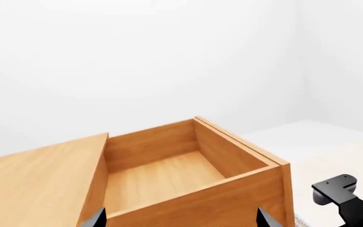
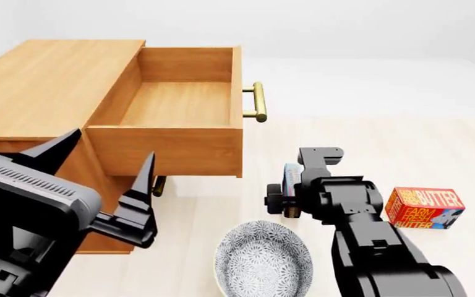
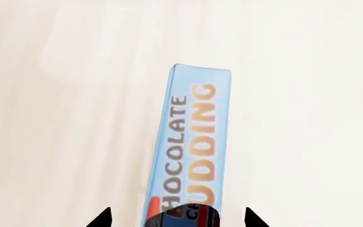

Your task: Put the chocolate pudding in the top drawer of the cabinet and close it.

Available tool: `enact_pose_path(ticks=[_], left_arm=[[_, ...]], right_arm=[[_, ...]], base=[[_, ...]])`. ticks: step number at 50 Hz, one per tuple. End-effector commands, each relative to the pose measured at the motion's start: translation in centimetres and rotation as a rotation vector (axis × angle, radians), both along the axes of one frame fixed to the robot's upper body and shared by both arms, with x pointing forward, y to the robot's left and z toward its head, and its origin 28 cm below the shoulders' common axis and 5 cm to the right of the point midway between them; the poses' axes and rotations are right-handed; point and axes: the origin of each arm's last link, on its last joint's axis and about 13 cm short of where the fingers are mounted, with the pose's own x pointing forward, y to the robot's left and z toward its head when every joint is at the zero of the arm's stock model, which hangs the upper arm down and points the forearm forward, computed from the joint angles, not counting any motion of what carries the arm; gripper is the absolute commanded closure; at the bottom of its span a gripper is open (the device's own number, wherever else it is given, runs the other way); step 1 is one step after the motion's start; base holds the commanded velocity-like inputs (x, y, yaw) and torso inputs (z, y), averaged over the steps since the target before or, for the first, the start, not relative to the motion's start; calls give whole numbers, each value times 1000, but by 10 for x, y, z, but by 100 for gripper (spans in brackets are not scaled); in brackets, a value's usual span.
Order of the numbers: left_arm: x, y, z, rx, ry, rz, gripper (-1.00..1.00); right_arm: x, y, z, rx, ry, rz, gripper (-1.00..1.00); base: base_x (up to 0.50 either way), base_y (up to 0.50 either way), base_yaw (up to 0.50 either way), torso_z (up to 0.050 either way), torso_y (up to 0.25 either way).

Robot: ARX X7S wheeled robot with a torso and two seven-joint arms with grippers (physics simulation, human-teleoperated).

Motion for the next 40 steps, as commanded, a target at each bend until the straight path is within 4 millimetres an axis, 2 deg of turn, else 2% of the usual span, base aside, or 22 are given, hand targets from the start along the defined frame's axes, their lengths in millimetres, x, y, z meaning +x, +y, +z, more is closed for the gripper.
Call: enact_pose_path(ticks=[1, 16, 17, 29, 40], left_arm=[[0, 0, -2, -3, 8, -7, -100], [1, 1, -4, -11, 12, -6, -100], [1, 1, -4, -11, 13, -6, -100], [1, 2, -4, -17, 11, -3, -100], [0, 3, -6, -15, 15, 10, -100]], right_arm=[[-3, 1, -5, -11, 29, 7, -100], [-7, 1, -10, -21, 57, 19, -100], [-6, 1, -10, -25, 53, 15, 100], [0, -2, -5, -137, -31, -5, 100], [10, -8, 6, -135, -157, -17, 100]], base=[[0, 0, 0, 0, 0], [0, 0, 0, 0, 0], [0, 0, 0, 0, 0], [0, 0, 0, 0, 0], [0, 0, 0, 0, 0]])
